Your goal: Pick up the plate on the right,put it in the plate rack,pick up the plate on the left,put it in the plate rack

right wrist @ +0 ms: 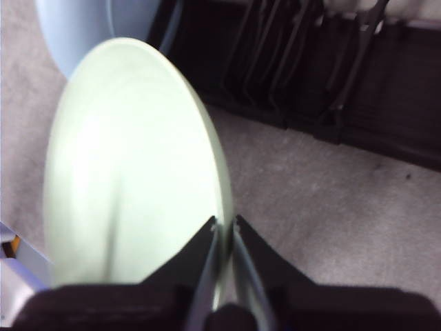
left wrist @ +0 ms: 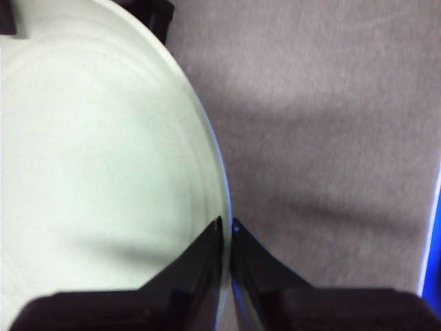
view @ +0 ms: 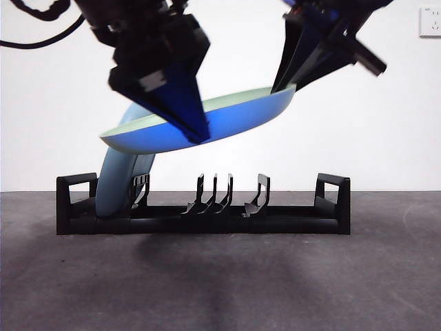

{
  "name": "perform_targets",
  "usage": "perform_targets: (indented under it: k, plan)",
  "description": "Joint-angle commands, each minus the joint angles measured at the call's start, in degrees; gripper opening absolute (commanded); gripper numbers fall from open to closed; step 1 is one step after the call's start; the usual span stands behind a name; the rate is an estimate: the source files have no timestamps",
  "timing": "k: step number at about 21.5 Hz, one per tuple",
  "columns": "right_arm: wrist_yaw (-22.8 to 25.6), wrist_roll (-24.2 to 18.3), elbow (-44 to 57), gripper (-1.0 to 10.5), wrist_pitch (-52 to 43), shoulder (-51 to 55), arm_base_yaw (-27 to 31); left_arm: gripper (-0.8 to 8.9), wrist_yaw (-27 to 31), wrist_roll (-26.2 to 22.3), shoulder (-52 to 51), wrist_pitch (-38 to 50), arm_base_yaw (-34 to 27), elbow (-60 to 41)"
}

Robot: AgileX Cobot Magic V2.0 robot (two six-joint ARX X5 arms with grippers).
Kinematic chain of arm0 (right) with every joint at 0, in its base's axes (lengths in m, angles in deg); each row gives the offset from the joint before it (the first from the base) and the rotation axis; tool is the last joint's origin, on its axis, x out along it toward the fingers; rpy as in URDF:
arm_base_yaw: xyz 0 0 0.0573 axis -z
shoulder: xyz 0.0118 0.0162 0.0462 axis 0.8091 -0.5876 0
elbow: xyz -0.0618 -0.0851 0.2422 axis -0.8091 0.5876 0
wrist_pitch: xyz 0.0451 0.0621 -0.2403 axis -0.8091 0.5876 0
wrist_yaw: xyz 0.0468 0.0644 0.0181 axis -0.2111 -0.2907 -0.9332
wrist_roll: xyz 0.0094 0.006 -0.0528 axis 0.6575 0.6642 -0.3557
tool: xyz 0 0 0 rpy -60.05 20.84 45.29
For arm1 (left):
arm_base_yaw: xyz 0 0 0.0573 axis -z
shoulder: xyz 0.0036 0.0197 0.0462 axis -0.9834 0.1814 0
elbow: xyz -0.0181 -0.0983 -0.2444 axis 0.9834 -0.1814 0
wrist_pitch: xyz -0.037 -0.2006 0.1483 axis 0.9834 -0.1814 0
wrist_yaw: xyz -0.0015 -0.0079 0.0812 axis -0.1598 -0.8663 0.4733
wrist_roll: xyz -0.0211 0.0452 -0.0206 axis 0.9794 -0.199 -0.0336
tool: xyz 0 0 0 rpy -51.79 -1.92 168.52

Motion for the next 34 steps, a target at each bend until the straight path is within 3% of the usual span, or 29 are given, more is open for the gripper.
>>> perform_targets:
  k: [1, 5, 10, 15, 17, 24, 34]
  plan:
    - [-1.33, -0.85, -0.39, 2.0, -0.83, 3.58, 0.85, -0.09, -4.72, 1.22, 0.28, 3.17, -0.20, -0.15]
    - [8.17, -1.14, -0.39, 2.2, -1.29, 9.70, 3.28, -0.09, -13.55, 3.63, 0.28, 12.72, -0.68, -0.15]
    - [20.59, -1.11, -0.39, 2.2, -2.40, 16.72, 5.53, -0.09, -28.33, 15.80, 0.31, 25.86, -9.01, -0.15]
    - [22.62, -1.09, -0.39, 2.2, -2.97, 20.81, 6.45, -0.09, -43.69, 33.35, 2.64, 43.47, -21.42, -0.07]
    - [23.76, -1.11, -0.39, 2.2, -2.97, 21.20, 6.43, -0.09, -47.39, 38.21, 5.90, 46.07, -24.87, 1.92]
    - [23.87, -1.16, -0.39, 2.2, -2.95, 21.22, 6.45, -0.09, -47.74, 39.39, 16.83, 45.13, -28.65, 12.94]
    - [23.85, -1.77, -0.39, 2.2, -2.93, 21.22, 7.93, -0.09, -46.25, 40.26, 21.68, 44.19, -30.99, 14.43]
